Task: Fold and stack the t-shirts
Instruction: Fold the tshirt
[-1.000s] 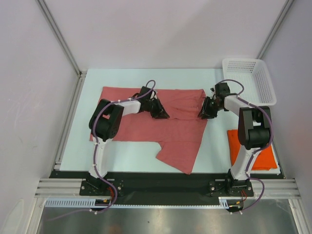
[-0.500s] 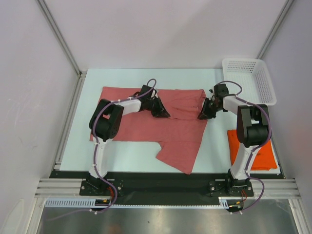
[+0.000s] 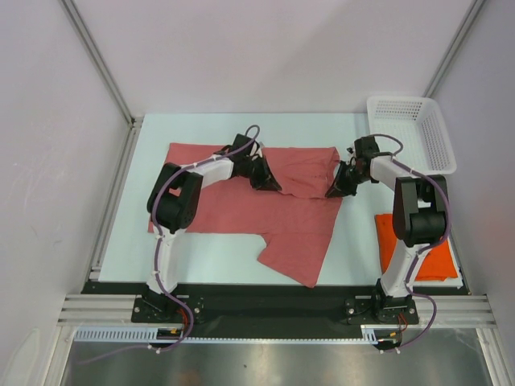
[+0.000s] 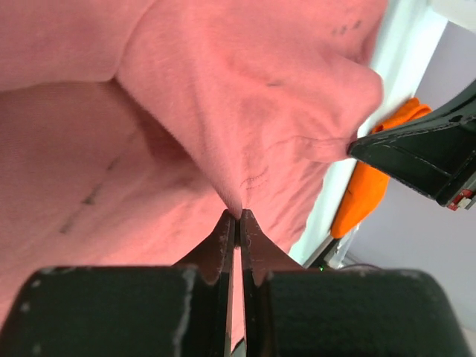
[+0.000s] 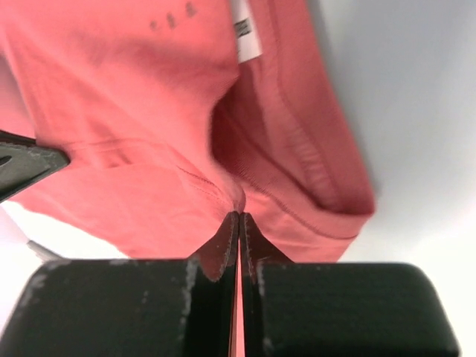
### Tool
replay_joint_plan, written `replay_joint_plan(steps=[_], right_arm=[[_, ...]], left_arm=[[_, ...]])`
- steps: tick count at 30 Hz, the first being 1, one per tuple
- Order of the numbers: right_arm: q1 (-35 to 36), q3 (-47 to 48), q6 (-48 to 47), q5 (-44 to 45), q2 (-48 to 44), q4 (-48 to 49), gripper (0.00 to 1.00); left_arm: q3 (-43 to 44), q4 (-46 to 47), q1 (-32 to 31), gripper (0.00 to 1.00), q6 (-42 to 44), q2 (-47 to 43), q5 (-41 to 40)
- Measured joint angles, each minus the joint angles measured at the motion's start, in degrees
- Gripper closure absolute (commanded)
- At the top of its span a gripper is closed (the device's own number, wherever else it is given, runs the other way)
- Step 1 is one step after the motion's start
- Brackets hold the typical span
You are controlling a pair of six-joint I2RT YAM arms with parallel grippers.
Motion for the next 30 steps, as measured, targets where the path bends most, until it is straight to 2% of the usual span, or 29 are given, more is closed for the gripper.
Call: replay_joint_plan(steps=[14, 30], right_arm=[[-0.22, -3.28, 7.34, -5.97, -1.14, -0.66, 1.00], [-1.14, -3.56, 8.63, -7.04, -0.15, -0.07, 0.99]], left_arm=[[1.88, -6.16, 3.58, 0.94, 4.13, 0.00, 4.57], [4.02, -9.09, 4.87, 0.82, 6.45, 2.95, 7.52]])
